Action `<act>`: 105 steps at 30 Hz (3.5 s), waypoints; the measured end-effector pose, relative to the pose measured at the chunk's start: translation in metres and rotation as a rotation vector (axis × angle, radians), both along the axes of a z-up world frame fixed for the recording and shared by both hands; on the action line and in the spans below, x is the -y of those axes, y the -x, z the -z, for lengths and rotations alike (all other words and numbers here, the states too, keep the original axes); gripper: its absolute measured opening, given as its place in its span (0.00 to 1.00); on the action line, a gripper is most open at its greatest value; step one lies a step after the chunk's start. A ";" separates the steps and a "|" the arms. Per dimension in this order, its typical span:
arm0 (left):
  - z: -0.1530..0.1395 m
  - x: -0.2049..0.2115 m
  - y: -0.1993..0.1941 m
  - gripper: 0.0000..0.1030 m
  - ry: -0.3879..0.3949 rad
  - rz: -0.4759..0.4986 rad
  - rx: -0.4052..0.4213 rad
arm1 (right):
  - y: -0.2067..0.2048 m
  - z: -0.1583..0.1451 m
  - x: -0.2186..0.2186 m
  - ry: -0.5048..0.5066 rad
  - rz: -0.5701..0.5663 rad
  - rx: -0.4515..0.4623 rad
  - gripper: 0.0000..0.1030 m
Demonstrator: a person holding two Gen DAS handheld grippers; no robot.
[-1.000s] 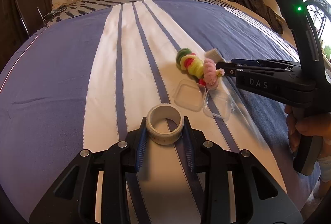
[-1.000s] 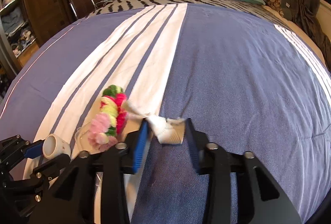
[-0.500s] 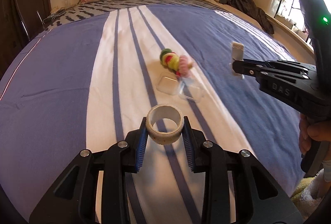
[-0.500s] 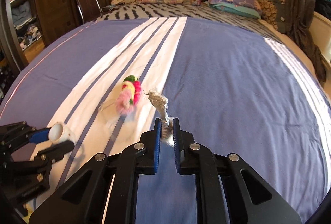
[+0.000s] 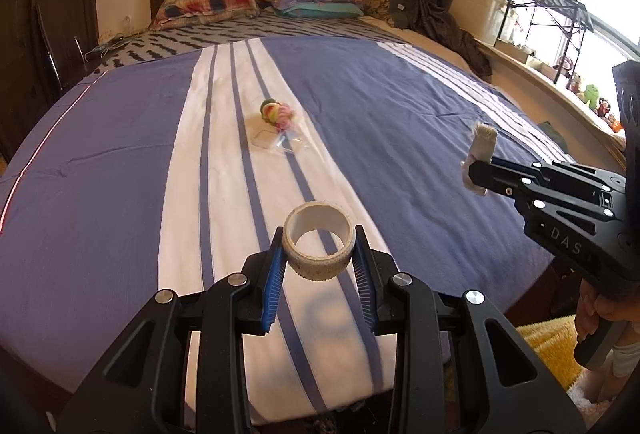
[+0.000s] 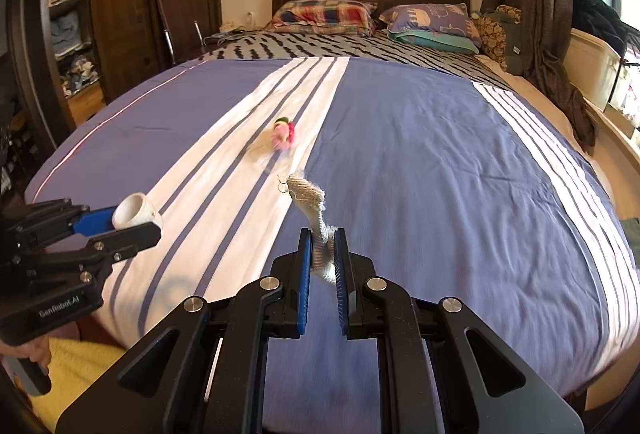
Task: Collect trash
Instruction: 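Lower both held items into the black bin and open both tools, then raise both open tools back over the remaining bed items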
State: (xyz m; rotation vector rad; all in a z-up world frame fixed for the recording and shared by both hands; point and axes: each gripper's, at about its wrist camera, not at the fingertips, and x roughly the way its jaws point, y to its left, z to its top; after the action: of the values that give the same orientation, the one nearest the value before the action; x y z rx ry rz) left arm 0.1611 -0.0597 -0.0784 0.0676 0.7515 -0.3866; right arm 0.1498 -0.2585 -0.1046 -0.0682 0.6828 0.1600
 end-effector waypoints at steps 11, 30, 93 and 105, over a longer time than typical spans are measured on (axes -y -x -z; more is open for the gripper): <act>0.016 0.001 0.091 0.30 0.021 0.038 -0.011 | 0.087 0.020 0.009 -0.012 0.007 -0.016 0.12; 0.126 -0.017 0.145 0.30 0.005 0.009 -0.188 | 0.140 0.125 -0.012 -0.054 -0.065 -0.233 0.12; 0.193 -0.035 0.130 0.89 -0.053 -0.062 -0.389 | 0.119 0.189 -0.012 -0.094 0.018 -0.355 0.96; 0.102 -0.051 0.082 0.90 -0.035 -0.098 -0.196 | 0.081 0.093 0.007 -0.087 0.030 -0.146 0.96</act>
State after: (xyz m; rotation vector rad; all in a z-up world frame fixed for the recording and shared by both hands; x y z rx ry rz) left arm 0.0788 -0.0089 -0.1805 0.0253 0.9511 -0.2892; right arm 0.0683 -0.2654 -0.1976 0.0379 0.8211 0.1663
